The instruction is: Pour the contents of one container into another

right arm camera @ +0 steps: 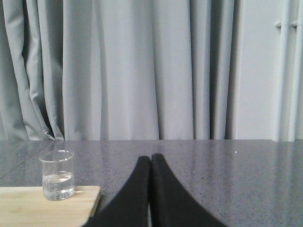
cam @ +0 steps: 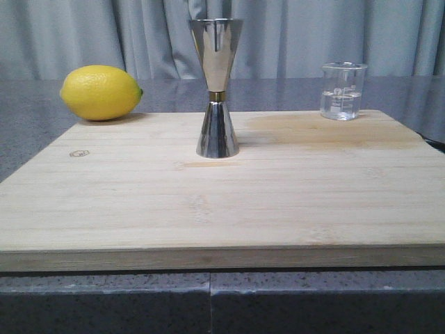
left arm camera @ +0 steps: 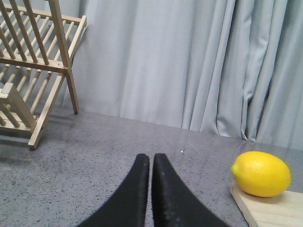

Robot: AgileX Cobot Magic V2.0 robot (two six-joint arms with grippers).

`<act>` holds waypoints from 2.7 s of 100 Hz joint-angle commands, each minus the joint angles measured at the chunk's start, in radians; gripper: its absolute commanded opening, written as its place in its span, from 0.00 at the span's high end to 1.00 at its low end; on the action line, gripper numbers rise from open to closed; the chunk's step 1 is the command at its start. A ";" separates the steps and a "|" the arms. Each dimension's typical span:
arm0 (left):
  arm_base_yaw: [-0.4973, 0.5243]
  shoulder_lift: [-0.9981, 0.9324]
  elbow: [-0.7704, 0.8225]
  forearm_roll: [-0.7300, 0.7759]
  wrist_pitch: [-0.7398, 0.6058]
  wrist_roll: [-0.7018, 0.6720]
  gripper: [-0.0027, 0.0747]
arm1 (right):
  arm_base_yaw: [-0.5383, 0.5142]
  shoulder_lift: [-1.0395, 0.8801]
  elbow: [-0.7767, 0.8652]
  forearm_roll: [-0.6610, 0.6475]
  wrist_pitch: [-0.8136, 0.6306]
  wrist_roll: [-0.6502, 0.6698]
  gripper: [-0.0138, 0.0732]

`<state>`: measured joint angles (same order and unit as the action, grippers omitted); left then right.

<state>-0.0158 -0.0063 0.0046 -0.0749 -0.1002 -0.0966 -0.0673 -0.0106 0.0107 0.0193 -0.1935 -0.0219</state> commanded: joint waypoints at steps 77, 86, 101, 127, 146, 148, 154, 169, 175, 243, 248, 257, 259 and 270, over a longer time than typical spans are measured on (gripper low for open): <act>-0.008 0.312 -0.447 -0.083 0.362 -0.001 0.99 | -0.005 0.121 -0.297 0.123 0.254 -0.002 0.92; -0.008 0.420 -0.542 -0.164 0.403 0.037 0.99 | -0.005 0.193 -0.363 0.117 0.300 -0.002 0.92; -0.008 0.548 -0.638 -0.289 0.417 0.191 0.99 | -0.005 0.294 -0.439 0.117 0.329 -0.002 0.92; -0.008 0.697 -0.694 -0.590 0.431 0.591 0.99 | -0.005 0.416 -0.489 0.113 0.232 -0.002 0.92; -0.008 0.767 -0.698 -0.843 0.473 0.860 0.99 | -0.005 0.485 -0.489 0.096 0.126 -0.002 0.92; -0.008 0.775 -0.698 -0.873 0.479 0.891 0.99 | -0.005 0.496 -0.489 0.096 0.112 -0.002 0.92; -0.008 0.799 -0.698 -0.962 0.505 0.976 0.99 | -0.005 0.516 -0.489 0.096 0.077 -0.002 0.92; -0.008 0.870 -0.698 -1.214 0.618 1.257 0.99 | -0.005 0.575 -0.489 0.081 0.044 -0.002 0.92; -0.008 0.906 -0.698 -1.331 0.672 1.365 0.99 | -0.005 0.602 -0.491 0.070 0.047 -0.002 0.92; -0.044 1.316 -0.698 -1.660 1.269 2.159 0.42 | 0.154 0.747 -0.491 -0.005 0.051 -0.002 0.58; -0.068 1.348 -0.698 -1.686 1.276 2.212 0.42 | 0.162 0.747 -0.491 -0.005 0.051 -0.002 0.58; -0.124 1.411 -0.698 -1.734 1.276 2.288 0.42 | 0.170 0.747 -0.491 -0.005 0.051 -0.002 0.58; -0.138 1.425 -0.698 -1.748 1.276 2.299 0.42 | 0.170 0.747 -0.491 -0.005 0.051 -0.002 0.58; -0.204 1.498 -0.712 -1.776 1.283 2.388 0.42 | 0.172 0.747 -0.491 -0.005 0.051 -0.002 0.58</act>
<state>-0.1719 1.4702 -0.6679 -1.7497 1.1109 2.2206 0.1031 0.7354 -0.4400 0.0239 -0.0606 -0.0219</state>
